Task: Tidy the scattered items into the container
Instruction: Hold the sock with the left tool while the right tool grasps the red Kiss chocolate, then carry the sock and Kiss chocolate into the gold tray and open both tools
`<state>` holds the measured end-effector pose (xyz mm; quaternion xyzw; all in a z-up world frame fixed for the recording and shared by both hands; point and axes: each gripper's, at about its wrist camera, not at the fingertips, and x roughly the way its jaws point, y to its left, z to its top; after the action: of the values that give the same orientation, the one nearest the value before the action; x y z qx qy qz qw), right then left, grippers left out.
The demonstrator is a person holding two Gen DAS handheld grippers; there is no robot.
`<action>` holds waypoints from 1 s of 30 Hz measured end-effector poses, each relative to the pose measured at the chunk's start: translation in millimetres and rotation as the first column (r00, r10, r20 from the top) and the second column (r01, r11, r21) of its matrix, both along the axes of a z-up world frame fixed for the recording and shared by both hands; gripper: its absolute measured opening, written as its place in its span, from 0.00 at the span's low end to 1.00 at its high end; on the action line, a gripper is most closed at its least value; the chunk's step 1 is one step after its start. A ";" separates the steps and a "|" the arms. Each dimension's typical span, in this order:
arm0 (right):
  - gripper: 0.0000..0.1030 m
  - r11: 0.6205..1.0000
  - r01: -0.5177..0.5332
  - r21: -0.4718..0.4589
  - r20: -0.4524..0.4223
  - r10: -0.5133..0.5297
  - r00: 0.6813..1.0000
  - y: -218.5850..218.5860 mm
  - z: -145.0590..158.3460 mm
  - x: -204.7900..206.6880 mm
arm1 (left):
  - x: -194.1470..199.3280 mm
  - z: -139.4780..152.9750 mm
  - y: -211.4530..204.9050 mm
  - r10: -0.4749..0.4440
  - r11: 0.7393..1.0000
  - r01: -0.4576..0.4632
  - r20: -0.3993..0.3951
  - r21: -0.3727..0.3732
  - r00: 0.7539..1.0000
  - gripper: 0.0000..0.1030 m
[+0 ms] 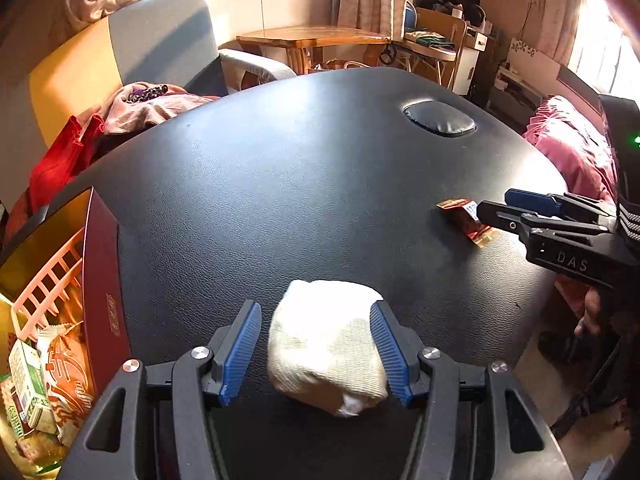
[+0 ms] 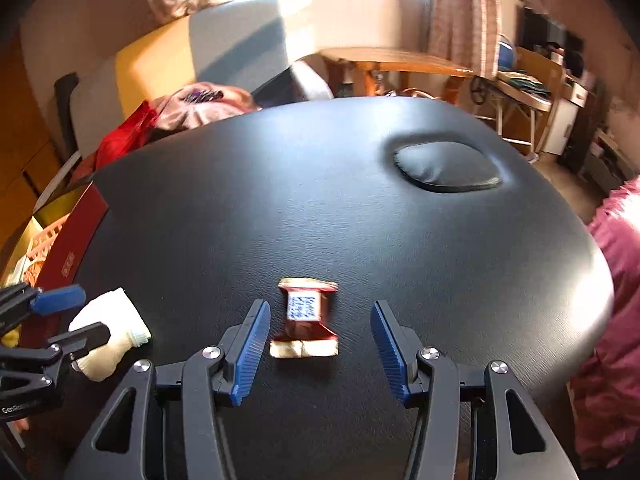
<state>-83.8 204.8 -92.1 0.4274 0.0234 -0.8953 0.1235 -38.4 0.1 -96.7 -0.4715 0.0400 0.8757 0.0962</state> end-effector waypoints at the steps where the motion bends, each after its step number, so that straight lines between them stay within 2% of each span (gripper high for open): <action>1: 0.52 1.000 -0.010 0.009 0.003 0.010 1.000 -3.6 -2.1 -2.6 | -1.1 -1.3 -2.0 -0.001 1.000 0.000 0.012 0.020 1.000 0.56; 3: 0.50 0.999 -0.026 0.039 0.023 0.025 0.999 -10.4 -9.5 -8.6 | -2.7 -4.7 -3.1 -0.012 0.999 0.010 0.032 0.052 0.999 0.56; 6: 0.41 0.995 -0.018 0.096 0.053 0.013 0.998 -15.3 -22.5 -13.8 | -1.2 -8.1 1.7 -0.031 0.998 0.030 0.024 0.048 0.999 0.59; 7: 0.35 0.994 -0.014 0.109 0.057 0.007 0.998 -15.9 -25.5 -14.3 | -1.7 -9.3 1.9 -0.030 0.998 0.029 0.027 0.052 0.999 0.59; 12: 0.34 0.994 -0.001 0.107 0.040 -0.003 0.999 -14.7 -28.6 -11.7 | -9.4 -17.8 1.0 -0.019 0.995 0.013 0.059 0.103 0.998 0.63; 16: 0.34 0.994 0.009 0.104 0.025 -0.012 1.000 -13.7 -31.1 -9.7 | -7.9 -20.6 5.8 0.005 0.997 -0.009 0.054 0.081 0.999 0.64; 19: 0.33 0.995 0.017 0.099 0.019 -0.019 1.000 -13.8 -31.5 -7.9 | -4.5 -20.8 1.4 0.045 0.991 -0.053 0.066 0.123 0.997 0.61; 25: 0.32 0.996 0.033 0.079 0.021 -0.035 0.999 -16.9 -27.5 -3.2 | 11.8 -18.2 2.6 0.081 0.992 -0.085 0.043 0.093 0.996 0.60; 30: 0.32 0.998 0.012 0.055 -0.001 -0.012 1.000 -26.7 -13.6 10.9 | 24.3 -4.5 3.1 0.085 0.992 -0.085 0.002 0.093 0.996 0.61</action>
<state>-72.9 178.1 -105.7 0.4303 0.0457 -0.8952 0.1063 -14.2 3.2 -101.2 -0.4667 -0.0208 0.8805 0.0805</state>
